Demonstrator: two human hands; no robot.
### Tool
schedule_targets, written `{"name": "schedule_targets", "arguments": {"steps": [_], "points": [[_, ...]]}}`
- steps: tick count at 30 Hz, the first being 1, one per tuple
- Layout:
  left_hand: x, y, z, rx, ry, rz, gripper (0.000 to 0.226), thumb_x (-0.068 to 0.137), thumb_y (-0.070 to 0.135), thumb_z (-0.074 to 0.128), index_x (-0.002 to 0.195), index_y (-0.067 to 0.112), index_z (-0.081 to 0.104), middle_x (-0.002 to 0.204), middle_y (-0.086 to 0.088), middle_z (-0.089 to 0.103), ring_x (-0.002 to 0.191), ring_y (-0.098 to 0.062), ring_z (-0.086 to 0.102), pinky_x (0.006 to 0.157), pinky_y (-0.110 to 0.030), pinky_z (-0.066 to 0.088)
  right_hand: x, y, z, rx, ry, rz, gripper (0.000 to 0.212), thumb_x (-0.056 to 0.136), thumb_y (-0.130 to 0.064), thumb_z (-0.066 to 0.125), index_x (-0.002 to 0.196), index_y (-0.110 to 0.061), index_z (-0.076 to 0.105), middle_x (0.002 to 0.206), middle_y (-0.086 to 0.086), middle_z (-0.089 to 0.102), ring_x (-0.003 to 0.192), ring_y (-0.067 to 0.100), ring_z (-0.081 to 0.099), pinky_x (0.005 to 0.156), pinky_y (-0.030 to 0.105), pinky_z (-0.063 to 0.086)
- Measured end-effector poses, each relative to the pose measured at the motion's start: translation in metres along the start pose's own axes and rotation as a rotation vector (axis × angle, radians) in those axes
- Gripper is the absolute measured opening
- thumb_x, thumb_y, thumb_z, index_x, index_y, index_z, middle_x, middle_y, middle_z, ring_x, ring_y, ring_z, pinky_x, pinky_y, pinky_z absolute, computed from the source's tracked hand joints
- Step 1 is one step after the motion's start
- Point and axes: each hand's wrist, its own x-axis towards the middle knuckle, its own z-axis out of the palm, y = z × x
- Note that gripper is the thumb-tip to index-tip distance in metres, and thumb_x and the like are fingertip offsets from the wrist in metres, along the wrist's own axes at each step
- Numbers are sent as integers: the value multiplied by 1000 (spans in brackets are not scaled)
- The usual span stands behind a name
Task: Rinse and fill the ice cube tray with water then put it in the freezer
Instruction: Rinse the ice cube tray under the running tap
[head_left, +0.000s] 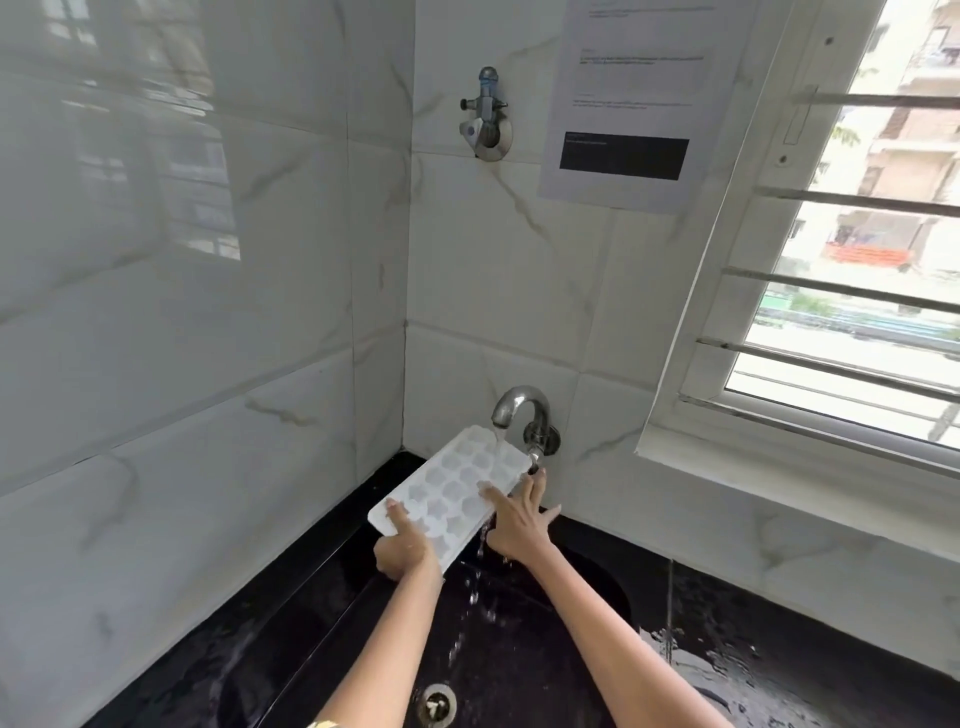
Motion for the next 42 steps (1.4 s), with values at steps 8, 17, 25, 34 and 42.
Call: {"name": "schedule_targets", "arguments": {"steps": [8, 17, 25, 34, 42], "points": [[5, -13, -1, -73, 7, -34, 62, 94, 48, 47, 108, -11, 61, 113, -28, 64, 106, -43, 61, 87, -45, 49, -3, 0, 4, 128, -62, 70, 56, 82, -11, 45, 134, -31, 34, 148, 20, 5, 138, 43, -20, 105, 69, 10], [26, -43, -31, 0, -238, -76, 44, 95, 37, 51, 121, 3, 57, 118, -19, 62, 102, -34, 60, 85, -43, 50, -4, -6, 18, 953, -72, 221, 39, 88, -7, 42, 126, -13, 47, 125, 1, 45, 110, 20, 50, 84, 28, 47], [60, -5, -19, 218, -692, -144, 47, 95, 46, 47, 114, 6, 62, 107, -19, 69, 96, -36, 66, 81, -45, 55, 23, -9, -3, 729, -138, 45, 32, 91, -2, 34, 117, -14, 48, 110, 3, 44, 82, 17, 52, 56, 19, 42], [53, -21, 16, 375, -318, 180, 32, 95, 23, 46, 113, -1, 57, 109, -20, 64, 91, -35, 64, 78, -41, 55, 13, -5, 1, 465, 55, 130, 40, 88, -5, 32, 111, -17, 62, 123, 8, 51, 125, 32, 38, 95, 41, 39], [49, -28, 29, 410, -320, 232, 30, 97, 24, 45, 111, 1, 58, 112, -20, 63, 100, -37, 63, 87, -44, 53, 3, -4, 0, -32, -28, 39, 38, 95, -27, 31, 130, -19, 43, 149, 21, 16, 142, 37, -6, 106, 66, 7]]}}
